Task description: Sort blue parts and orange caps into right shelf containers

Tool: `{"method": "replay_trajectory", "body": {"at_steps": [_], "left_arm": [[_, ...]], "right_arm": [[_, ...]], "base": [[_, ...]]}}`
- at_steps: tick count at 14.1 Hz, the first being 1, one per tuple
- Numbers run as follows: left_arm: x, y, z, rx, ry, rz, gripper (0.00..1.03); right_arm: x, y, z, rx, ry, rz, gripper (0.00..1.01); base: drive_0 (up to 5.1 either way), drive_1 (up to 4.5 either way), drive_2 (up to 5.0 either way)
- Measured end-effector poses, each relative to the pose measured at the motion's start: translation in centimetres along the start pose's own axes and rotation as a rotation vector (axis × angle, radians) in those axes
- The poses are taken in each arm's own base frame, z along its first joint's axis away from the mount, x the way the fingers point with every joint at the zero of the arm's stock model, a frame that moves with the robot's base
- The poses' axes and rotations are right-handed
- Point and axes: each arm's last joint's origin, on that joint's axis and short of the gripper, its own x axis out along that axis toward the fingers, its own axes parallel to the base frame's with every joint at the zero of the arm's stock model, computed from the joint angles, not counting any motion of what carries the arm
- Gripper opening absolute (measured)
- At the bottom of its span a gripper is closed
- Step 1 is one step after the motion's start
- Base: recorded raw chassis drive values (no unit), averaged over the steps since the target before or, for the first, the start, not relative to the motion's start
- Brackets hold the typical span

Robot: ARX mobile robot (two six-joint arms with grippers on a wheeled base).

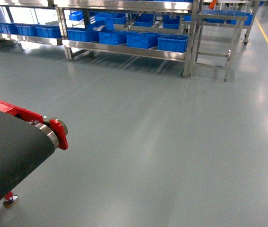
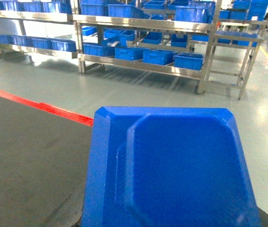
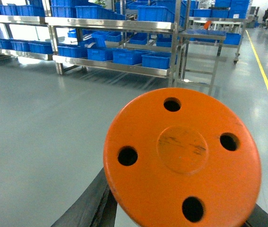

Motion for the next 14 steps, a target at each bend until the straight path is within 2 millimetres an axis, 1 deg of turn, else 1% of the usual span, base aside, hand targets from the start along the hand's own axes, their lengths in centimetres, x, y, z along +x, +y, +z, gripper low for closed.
{"method": "replay_trajectory", "body": {"at_steps": [14], "left_arm": [[0.0,0.0,0.0,0.0,0.0,0.0,0.43]], "right_arm": [[0.0,0.0,0.0,0.0,0.0,0.0,0.42]], "base": [[-1.6,-1.59,-1.6]]}}
